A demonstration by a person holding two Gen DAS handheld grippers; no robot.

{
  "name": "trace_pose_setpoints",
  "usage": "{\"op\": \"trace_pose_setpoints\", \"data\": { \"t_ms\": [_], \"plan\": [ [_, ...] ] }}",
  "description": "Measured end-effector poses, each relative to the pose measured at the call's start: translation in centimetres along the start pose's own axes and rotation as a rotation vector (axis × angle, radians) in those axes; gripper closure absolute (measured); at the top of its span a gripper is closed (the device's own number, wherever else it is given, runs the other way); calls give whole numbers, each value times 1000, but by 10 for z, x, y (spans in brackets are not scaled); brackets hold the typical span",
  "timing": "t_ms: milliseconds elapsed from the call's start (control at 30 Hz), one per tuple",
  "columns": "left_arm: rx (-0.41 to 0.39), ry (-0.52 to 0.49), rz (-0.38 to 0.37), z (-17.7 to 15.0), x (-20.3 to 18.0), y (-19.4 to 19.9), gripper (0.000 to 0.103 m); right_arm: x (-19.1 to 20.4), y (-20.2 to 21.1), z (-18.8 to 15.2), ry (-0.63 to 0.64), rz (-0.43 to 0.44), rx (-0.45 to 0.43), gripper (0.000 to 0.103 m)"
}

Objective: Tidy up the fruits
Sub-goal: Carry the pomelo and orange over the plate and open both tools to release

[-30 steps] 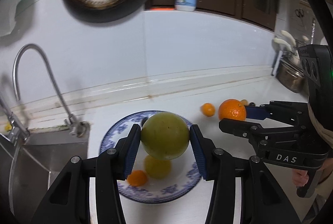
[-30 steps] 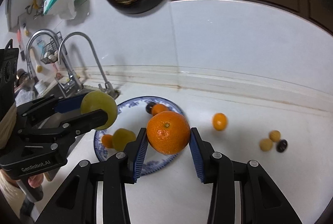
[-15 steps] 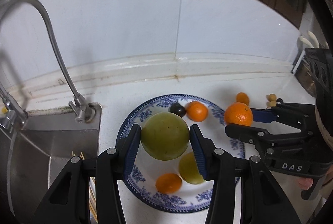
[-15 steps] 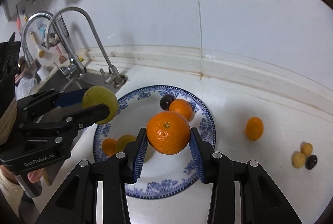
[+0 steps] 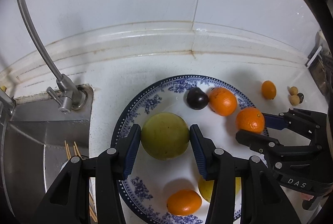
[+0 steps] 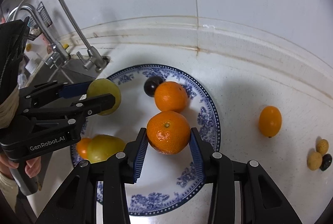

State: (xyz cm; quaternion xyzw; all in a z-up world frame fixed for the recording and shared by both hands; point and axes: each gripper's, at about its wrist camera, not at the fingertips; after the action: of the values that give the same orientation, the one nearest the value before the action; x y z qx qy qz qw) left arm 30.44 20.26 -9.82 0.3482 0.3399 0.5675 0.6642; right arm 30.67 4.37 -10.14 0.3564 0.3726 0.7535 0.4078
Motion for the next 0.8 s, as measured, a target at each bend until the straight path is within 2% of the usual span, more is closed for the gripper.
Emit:
{"op": "trace_pose_setpoints", "data": {
  "t_ms": [467,500,533,600,667,800],
  "plan": [
    [18,-6,1,2,1,-5,55,1,-16,1,1,20,26,61],
    [11,-10,-1,2,0,-4,52,0,-15,0,1,20,25,61],
    [2,-13,0,2,-1,-2,45,0,-14,-1,0,20,25,61],
    [-27,-25,13,3,-3,7,40,-1,-10,-1,-3,22,11,56],
    [-45,-29,21,4,-5,15,40,-2,-4,-1,-1,10,-15,51],
    [-92,-43,60,2,-12,36,40,0,15,-2,7,-13,-63,51]
  ]
}}
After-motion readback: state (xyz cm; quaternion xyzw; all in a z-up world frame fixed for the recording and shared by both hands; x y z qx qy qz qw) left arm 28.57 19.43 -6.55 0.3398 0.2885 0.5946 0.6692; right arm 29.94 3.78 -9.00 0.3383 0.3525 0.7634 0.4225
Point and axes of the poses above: each gripper's, at about its wrist camera, not at the fingertips, and y roughly against the way its jaws point, x to its left, z to its top, and after that the axes turned 3 degrees about -y, right-handed
